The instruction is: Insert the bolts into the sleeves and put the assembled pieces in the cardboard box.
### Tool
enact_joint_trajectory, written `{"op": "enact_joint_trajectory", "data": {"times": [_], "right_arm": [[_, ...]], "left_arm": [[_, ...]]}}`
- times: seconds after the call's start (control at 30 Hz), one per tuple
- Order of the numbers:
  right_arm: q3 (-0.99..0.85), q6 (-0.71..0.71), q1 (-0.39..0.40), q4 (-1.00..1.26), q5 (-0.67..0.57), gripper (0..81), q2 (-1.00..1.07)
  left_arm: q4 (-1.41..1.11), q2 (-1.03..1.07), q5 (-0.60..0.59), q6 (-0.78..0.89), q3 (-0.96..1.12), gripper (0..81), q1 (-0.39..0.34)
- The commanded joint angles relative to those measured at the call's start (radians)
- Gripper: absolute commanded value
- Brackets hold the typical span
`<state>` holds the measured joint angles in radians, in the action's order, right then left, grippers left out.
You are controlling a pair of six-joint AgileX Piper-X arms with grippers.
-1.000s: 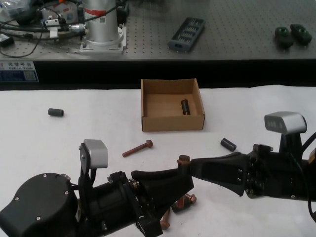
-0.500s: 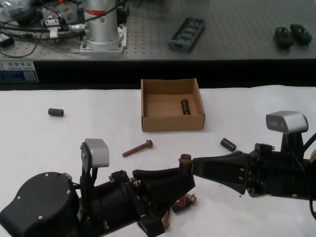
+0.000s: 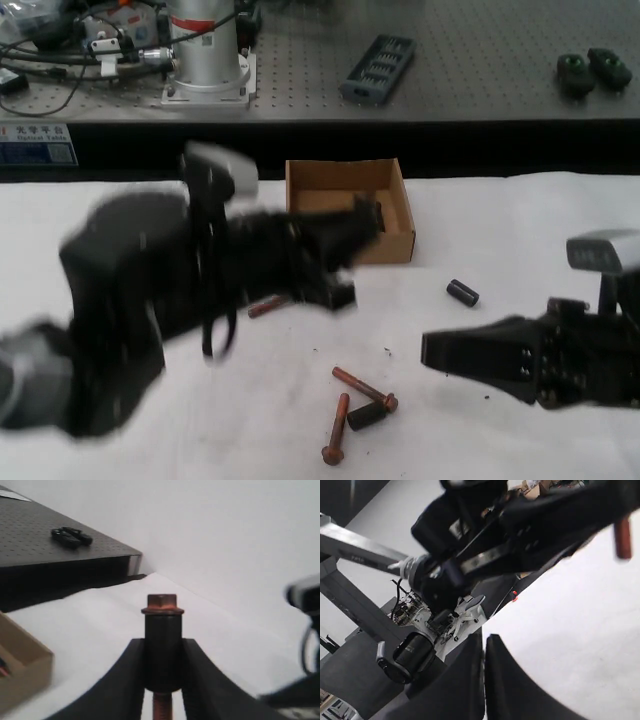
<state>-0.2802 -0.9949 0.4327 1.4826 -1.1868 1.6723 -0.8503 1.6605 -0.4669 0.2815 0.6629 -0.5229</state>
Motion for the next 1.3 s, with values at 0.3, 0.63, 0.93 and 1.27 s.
{"op": "enact_joint_trajectory", "data": {"times": [0.3, 0.63, 0.93, 1.27], "right_arm": [[0.087, -0.06, 0.082, 0.071, 0.009, 4.3, -0.008], [0.087, -0.06, 0.235, 0.071, 0.033, 4.3, -0.075], [0.089, 0.002, 0.241, 0.026, 0.067, 4.3, -0.076], [0.084, 0.292, 0.215, -0.317, 0.25, 4.3, -0.076]], "left_arm": [[0.273, 0.145, -0.041, -0.219, 0.281, 9.4, 0.087], [0.421, 0.364, -0.061, -0.273, 0.518, 9.4, 0.093], [0.55, 0.453, -0.059, -0.318, 0.714, 9.4, 0.131], [0.656, 0.466, -0.033, -0.42, 0.758, 9.4, 0.178]]}}
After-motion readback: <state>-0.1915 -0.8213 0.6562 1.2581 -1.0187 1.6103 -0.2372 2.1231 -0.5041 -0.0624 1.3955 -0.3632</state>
